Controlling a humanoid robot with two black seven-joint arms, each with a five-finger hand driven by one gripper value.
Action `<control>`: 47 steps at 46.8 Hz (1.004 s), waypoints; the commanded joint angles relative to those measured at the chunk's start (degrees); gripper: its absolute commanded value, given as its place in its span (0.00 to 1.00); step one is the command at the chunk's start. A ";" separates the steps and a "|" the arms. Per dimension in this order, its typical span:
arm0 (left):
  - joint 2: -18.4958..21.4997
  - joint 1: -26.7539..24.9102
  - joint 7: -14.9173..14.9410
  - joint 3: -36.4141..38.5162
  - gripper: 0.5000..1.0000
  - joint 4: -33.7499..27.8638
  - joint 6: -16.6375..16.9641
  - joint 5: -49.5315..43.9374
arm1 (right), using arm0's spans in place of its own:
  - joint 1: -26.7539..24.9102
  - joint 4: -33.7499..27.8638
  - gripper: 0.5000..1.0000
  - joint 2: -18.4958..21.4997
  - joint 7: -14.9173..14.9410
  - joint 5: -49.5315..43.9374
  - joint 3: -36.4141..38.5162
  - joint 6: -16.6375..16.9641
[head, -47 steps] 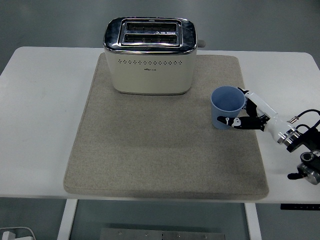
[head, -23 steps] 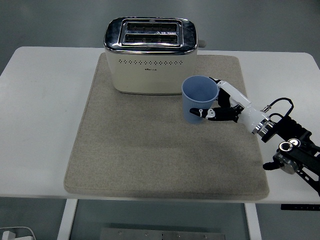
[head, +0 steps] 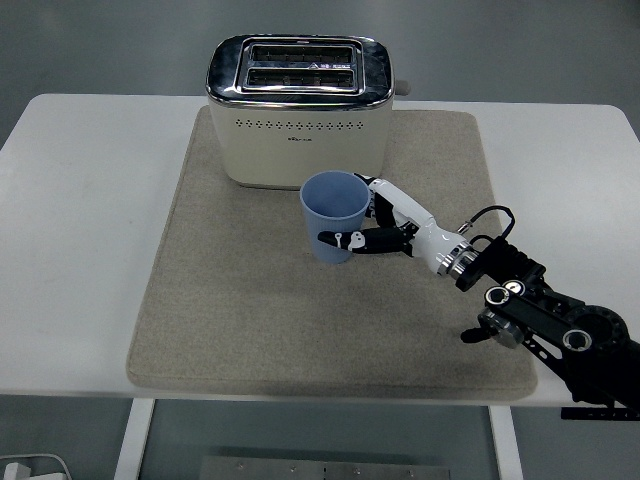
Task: Put the water cup in front of the bread machine
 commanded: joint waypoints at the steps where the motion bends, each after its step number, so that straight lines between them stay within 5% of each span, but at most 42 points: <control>1: 0.00 0.00 0.00 0.00 1.00 0.00 0.01 0.06 | 0.77 -1.56 0.00 1.80 -0.03 -0.04 0.00 -0.25; 14: 0.00 0.00 0.00 0.00 1.00 0.00 0.01 -0.03 | 2.70 -8.86 0.00 7.07 0.06 -0.12 0.27 -0.34; 26: 0.00 0.00 0.00 0.00 1.00 0.00 0.01 -0.03 | 2.70 -9.74 0.00 7.51 0.06 -0.12 0.35 -1.92; 32: 0.00 0.00 0.00 0.00 1.00 0.00 0.01 -0.03 | 2.70 -9.57 0.28 7.60 0.06 -0.12 0.36 -1.92; 41: 0.00 0.00 0.00 0.00 1.00 0.00 0.01 0.06 | 2.70 -9.30 0.43 7.60 0.41 -0.12 0.36 -1.92; 47: 0.00 0.00 0.00 0.00 1.00 0.00 0.01 0.06 | 2.70 -9.21 0.44 7.69 0.58 -0.12 0.36 -2.09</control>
